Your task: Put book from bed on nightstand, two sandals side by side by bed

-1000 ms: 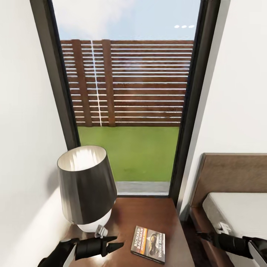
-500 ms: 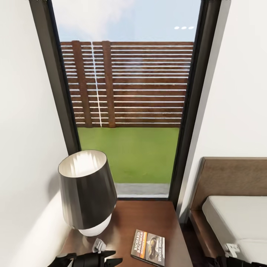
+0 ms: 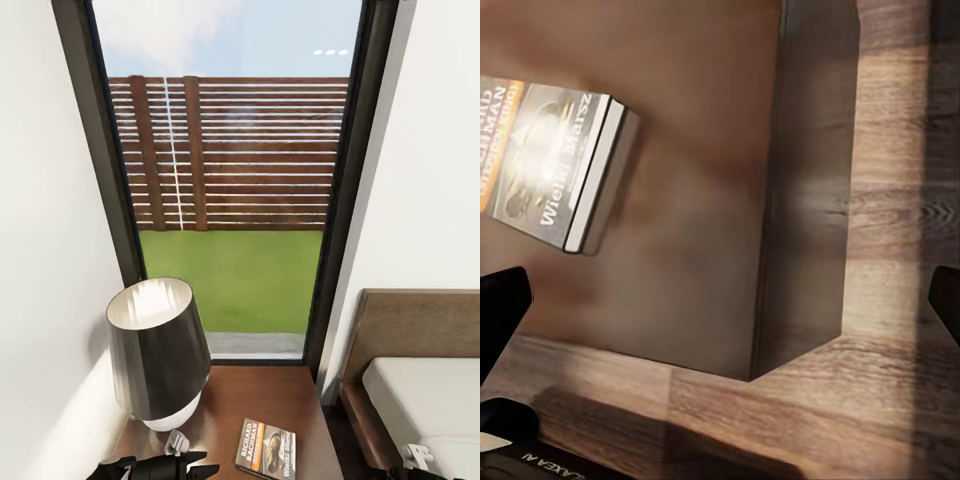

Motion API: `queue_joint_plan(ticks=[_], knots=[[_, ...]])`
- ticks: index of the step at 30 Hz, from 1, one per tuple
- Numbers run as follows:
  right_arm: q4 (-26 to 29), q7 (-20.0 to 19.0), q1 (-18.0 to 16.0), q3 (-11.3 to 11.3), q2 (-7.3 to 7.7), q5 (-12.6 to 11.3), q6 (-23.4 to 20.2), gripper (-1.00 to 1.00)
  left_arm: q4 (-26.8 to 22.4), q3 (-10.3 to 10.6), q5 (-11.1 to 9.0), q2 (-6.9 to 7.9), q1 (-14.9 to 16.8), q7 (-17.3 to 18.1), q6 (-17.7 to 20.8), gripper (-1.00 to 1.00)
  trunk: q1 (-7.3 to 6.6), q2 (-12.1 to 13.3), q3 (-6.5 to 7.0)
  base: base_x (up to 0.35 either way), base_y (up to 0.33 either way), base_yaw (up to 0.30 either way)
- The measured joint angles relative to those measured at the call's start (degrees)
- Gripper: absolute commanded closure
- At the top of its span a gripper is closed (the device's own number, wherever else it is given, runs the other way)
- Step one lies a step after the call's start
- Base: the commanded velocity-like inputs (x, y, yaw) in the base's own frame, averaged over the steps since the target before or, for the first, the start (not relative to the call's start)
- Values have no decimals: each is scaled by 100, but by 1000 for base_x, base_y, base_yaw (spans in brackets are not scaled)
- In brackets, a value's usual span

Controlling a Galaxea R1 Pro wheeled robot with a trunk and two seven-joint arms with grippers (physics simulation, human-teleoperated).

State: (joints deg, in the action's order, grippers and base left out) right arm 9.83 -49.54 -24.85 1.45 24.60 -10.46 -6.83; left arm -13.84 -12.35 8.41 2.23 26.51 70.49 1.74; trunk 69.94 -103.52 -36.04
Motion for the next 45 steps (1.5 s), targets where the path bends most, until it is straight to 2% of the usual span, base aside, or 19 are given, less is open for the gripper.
queue_joint_plan(ticks=[6, 9, 14, 18, 20, 23, 39, 45], knots=[[-5, -23, 0, 0, 0, -1, 92, -100, -1, 0, 0, 0, 0, -19, 0, -100, -132, 241, 108, 0, 0, 0], [-16, -51, 1, 2, 0, -28, 504, -100, -5, -4, 0, 3, 0, -24, -5, -100, -198, 361, 162, 0, 0, 0], [-23, -66, 2, 3, 17, -61, 734, -100, -5, -3, 3, 2, 0, -76, -7, -100, -308, 562, 251, 0, 0, 0], [-24, -69, 2, 1, 24, -68, 771, -100, 23, 10, 8, -25, 0, -486, -8, -100, -395, 722, 323, 0, 0, 0], [-20, -70, 2, 1, 22, -70, 775, -100, 104, 17, 15, -66, 0, -1023, -8, -100, -439, 802, 359, 0, 0, 0], [-19, -70, 2, 0, 12, -61, 773, -100, 170, 13, 18, -98, 0, -1400, -8, -100, -505, 923, 413, 0, 0, 0], [-80, -65, 2, 5, 9, -70, 780, -100, 199, 3, 1, -99, 0, -1574, -2, -100, -857, 1565, 700, 0, 0, 0], [-1124, -61, 9, -20, 8, -38, 876, -100, 558, 9, 15, -91, -1, -1613, -42, -100, -989, 1805, 807, 0, 0, 0]])
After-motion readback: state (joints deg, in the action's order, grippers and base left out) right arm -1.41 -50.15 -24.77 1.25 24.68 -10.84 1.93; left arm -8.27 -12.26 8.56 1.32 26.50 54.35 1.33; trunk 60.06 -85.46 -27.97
